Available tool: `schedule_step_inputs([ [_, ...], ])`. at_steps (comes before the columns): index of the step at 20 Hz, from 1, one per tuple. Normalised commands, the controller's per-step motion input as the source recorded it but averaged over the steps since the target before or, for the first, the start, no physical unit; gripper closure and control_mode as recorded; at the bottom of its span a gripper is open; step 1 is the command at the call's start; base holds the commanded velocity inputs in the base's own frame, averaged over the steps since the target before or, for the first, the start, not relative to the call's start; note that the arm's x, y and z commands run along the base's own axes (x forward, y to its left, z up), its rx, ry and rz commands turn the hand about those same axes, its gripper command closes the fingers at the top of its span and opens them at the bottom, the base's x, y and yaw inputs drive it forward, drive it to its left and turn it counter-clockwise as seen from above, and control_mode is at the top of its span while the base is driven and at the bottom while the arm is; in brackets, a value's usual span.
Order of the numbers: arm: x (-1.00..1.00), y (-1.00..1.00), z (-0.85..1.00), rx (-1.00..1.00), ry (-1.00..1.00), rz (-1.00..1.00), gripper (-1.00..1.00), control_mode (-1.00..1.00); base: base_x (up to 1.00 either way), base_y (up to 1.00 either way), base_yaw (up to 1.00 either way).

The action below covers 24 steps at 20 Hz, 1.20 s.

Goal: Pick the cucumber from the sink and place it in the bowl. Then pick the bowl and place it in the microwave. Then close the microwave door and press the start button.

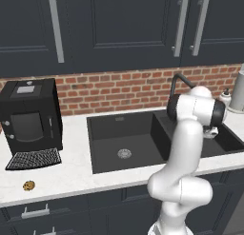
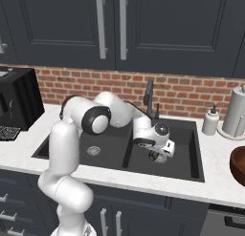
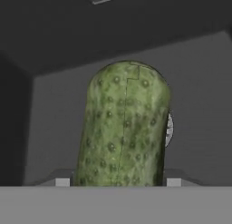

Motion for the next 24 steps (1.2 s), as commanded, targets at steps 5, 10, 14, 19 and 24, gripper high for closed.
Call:
schedule_step_inputs([
  [5, -0.55, -0.02, 0.83, 0.01, -0.20, -0.04, 1.00, -1.00, 0.00, 0.00, 0.00],
  [10, -0.55, -0.05, 0.84, 0.00, -0.10, -0.04, 1.00, -1.00, 0.00, 0.00, 0.00],
  [14, -0.53, -0.10, 0.99, 0.00, -0.09, -0.04, 1.00, -1.00, 0.00, 0.00, 0.00],
  [19, -0.55, -0.13, 1.00, 0.00, -0.07, -0.04, 1.00, -1.00, 0.00, 0.00, 0.00],
  [24, -0.46, -0.26, 0.93, 0.00, 0.00, -0.07, 1.00, -1.00, 0.00, 0.00, 0.00],
])
